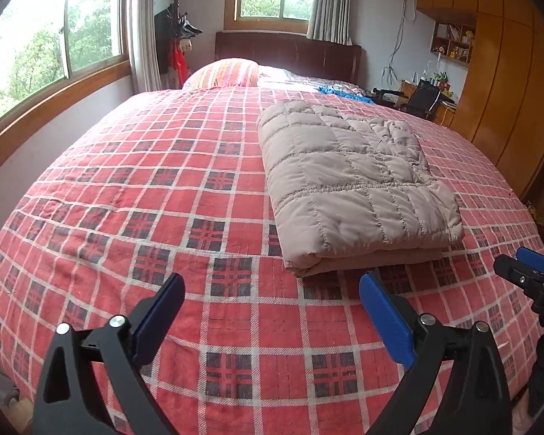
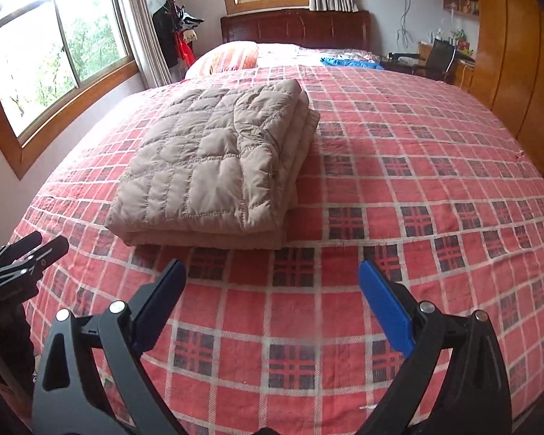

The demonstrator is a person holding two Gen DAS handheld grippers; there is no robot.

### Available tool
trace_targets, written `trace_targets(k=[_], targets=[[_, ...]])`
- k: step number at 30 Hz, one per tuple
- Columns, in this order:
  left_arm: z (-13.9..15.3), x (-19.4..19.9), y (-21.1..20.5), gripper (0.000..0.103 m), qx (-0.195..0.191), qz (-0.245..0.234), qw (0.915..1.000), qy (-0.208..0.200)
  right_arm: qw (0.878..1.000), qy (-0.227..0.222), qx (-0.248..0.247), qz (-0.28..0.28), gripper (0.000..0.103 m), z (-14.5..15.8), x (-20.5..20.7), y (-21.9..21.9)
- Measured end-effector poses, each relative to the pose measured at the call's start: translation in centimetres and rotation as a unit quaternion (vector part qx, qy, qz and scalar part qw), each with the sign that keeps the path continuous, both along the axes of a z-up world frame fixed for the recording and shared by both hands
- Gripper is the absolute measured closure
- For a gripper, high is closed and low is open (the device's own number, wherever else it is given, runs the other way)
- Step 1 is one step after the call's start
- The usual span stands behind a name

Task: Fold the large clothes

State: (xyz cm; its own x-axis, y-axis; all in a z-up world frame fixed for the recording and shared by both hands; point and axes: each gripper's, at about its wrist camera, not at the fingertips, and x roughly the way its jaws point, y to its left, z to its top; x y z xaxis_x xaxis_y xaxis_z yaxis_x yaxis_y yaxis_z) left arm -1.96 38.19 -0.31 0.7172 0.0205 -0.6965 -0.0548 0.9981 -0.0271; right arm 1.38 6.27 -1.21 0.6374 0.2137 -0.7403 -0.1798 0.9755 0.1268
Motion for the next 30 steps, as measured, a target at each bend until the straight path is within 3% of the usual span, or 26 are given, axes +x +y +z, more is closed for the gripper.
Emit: trace_targets(k=[18,30], targets=[[2.9,-5.9,-0.8,0.004,0.026,0.015,0.9988,-0.038,1.0,-0.012,-0.024,-0.012,0.007,1.9,-5.0,0.6],[3.4,-7.5,-0.9,0.004,0.024,0.019,0.9984,-0.047,0.999,-0.019,-0.025,-0.037,0.007,2.3,-6.6,0.6]])
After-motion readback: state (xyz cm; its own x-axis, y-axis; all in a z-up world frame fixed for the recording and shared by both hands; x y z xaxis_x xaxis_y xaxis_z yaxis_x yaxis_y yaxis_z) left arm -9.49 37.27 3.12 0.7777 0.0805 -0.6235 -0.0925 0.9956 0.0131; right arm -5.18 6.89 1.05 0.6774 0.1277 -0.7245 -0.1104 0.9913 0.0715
